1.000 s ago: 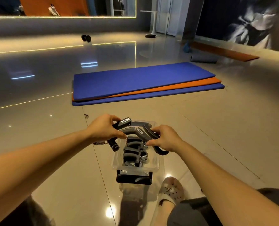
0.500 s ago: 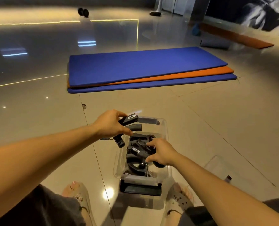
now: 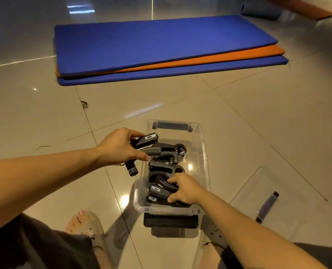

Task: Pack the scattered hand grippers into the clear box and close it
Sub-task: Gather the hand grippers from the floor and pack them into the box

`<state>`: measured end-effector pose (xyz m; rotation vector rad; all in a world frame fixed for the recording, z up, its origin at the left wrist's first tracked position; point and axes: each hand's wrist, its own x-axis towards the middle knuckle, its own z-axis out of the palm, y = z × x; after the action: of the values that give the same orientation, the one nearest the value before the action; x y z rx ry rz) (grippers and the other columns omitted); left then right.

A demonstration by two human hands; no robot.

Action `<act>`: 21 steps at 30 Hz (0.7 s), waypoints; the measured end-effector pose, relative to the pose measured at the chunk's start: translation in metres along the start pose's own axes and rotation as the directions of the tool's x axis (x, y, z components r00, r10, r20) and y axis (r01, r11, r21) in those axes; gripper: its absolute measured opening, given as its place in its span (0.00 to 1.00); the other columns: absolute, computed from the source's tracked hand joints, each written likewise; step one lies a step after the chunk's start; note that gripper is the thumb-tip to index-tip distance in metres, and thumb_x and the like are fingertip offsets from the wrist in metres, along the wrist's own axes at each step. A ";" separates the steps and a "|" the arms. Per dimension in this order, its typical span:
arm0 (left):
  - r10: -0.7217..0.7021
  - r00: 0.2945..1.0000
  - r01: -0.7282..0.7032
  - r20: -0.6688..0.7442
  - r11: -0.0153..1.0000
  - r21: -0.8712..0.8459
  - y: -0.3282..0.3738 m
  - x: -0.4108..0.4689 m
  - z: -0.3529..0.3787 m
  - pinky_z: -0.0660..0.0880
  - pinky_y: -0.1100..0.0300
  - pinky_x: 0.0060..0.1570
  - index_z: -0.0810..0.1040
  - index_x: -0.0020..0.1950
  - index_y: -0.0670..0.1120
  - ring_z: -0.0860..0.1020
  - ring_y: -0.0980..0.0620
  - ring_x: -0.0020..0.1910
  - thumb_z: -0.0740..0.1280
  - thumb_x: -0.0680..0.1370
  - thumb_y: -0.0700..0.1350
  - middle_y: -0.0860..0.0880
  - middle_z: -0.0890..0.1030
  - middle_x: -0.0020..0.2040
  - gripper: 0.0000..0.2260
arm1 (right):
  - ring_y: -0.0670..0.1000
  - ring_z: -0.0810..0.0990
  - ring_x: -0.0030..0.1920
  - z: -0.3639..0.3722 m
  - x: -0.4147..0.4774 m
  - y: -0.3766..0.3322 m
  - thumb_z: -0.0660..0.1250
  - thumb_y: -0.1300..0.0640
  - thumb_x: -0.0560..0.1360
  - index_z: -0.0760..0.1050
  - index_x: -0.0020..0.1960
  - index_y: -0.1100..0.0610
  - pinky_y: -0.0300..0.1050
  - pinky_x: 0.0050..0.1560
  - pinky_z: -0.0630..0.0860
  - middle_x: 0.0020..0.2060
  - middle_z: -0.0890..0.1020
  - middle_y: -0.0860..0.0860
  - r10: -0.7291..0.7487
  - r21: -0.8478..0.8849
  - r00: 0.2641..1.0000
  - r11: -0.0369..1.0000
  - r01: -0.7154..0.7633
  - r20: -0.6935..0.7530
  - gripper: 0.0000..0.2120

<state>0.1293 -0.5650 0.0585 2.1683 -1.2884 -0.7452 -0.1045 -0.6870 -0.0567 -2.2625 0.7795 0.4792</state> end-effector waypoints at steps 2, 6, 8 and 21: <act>0.017 0.999 -0.018 0.042 1.000 0.007 -0.003 0.006 0.004 0.79 0.57 0.54 0.75 0.71 0.50 0.79 0.57 0.53 0.80 0.65 0.57 0.55 0.82 0.57 0.36 | 0.53 0.77 0.62 0.003 0.004 0.004 0.80 0.50 0.68 0.72 0.73 0.52 0.48 0.61 0.76 0.63 0.77 0.51 0.008 -0.024 1.000 1.000 -0.008 0.028 0.36; 0.057 0.993 -0.059 0.105 0.998 0.018 -0.006 0.017 0.011 0.77 0.63 0.48 0.78 0.68 0.52 0.79 0.61 0.49 0.80 0.65 0.57 0.60 0.82 0.51 0.33 | 0.54 0.76 0.63 0.007 0.013 0.005 0.79 0.50 0.69 0.75 0.71 0.53 0.51 0.63 0.76 0.63 0.77 0.53 -0.015 -0.063 0.999 0.998 0.017 0.044 0.33; 0.066 0.990 -0.070 0.124 0.997 0.026 -0.006 0.022 0.011 0.77 0.63 0.48 0.78 0.68 0.52 0.79 0.61 0.48 0.80 0.66 0.57 0.60 0.82 0.51 0.32 | 0.54 0.74 0.64 0.012 0.016 0.004 0.79 0.50 0.70 0.74 0.72 0.52 0.52 0.64 0.75 0.64 0.77 0.53 -0.046 -0.099 0.998 0.994 0.051 0.050 0.33; 0.096 0.988 -0.101 0.117 0.994 0.038 -0.004 0.032 0.009 0.76 0.62 0.48 0.77 0.69 0.52 0.78 0.62 0.50 0.80 0.64 0.60 0.59 0.81 0.52 0.35 | 0.55 0.78 0.60 0.019 0.027 0.015 0.73 0.64 0.73 0.78 0.63 0.56 0.42 0.57 0.75 0.60 0.76 0.52 0.194 0.163 0.962 0.973 -0.164 -0.191 0.19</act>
<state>0.1389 -0.5936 0.0431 2.1046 -1.4720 -0.8191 -0.0963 -0.6921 -0.0914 -2.1369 1.0960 0.2621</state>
